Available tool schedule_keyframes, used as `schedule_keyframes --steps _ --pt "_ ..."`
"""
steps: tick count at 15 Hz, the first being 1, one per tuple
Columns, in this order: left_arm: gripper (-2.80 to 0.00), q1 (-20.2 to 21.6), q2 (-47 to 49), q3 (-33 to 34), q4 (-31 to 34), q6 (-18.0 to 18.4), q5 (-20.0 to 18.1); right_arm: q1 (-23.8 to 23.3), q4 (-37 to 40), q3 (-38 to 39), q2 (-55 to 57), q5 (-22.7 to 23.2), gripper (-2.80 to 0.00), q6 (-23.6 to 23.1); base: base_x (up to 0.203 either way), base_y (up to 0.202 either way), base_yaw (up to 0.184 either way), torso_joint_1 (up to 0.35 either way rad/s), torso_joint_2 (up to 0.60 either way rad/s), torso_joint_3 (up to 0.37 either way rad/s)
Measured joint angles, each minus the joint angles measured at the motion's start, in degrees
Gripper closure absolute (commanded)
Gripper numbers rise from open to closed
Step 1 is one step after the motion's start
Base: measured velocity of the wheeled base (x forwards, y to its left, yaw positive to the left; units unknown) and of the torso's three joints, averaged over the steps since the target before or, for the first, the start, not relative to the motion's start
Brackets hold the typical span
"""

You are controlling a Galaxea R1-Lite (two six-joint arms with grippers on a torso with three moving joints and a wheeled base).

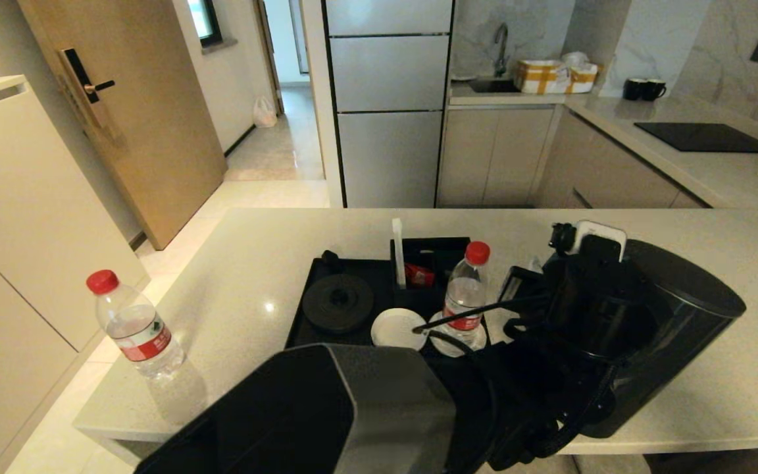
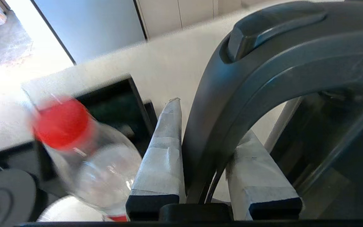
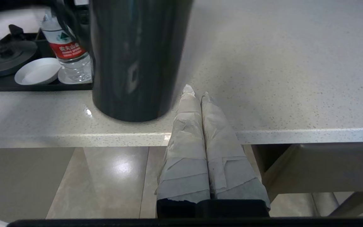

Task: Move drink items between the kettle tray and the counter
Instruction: Place it on the right

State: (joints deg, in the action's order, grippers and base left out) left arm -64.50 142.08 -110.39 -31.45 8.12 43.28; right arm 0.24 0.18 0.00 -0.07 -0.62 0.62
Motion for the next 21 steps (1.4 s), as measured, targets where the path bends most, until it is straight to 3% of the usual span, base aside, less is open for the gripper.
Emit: schedule_keyframes --steps 21 --pt "0.00 2.6 5.6 3.0 -1.6 -2.3 0.5 0.0 0.0 0.0 0.0 0.0 0.00 0.0 0.000 0.000 0.000 0.000 0.00 0.000"
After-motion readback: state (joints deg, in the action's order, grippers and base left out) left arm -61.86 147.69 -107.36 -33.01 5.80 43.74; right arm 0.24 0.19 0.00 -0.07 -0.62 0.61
